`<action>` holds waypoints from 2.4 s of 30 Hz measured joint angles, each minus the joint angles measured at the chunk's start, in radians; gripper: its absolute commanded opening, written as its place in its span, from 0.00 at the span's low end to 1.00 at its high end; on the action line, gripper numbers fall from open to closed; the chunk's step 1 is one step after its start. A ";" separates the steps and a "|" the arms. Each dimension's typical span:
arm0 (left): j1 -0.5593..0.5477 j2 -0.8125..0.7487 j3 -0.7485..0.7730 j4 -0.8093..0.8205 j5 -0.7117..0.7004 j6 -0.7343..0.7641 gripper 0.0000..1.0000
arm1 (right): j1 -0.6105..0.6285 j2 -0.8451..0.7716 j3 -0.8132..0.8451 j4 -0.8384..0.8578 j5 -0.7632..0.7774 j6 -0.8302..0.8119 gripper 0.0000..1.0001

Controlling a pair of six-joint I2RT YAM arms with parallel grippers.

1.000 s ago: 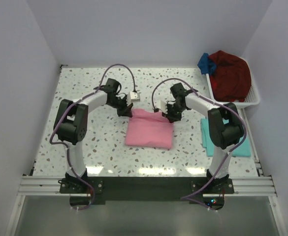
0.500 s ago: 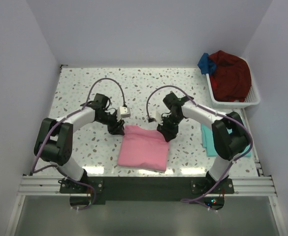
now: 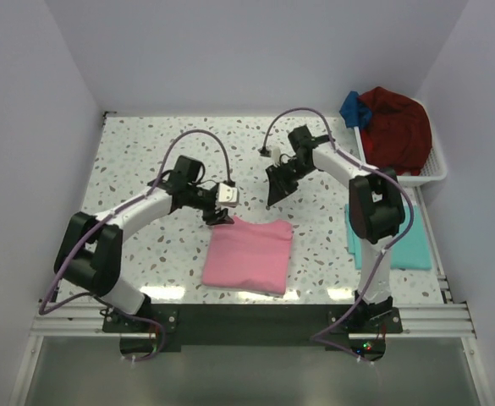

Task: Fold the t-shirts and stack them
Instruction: Fold the tshirt

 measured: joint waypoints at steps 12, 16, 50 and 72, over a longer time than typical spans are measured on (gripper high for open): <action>-0.106 0.267 0.124 0.085 -0.019 -0.035 0.56 | 0.096 0.187 -0.001 0.208 -0.119 0.275 0.20; -0.137 0.287 0.145 0.083 -0.019 -0.034 0.55 | 0.097 0.242 -0.001 0.217 -0.165 0.299 0.20; -0.212 0.194 0.107 0.074 -0.068 -0.048 0.00 | 0.091 0.256 -0.081 0.221 -0.309 0.253 0.20; -0.212 0.152 0.097 0.196 -0.162 0.005 0.00 | 0.087 0.272 -0.081 0.206 -0.352 0.219 0.21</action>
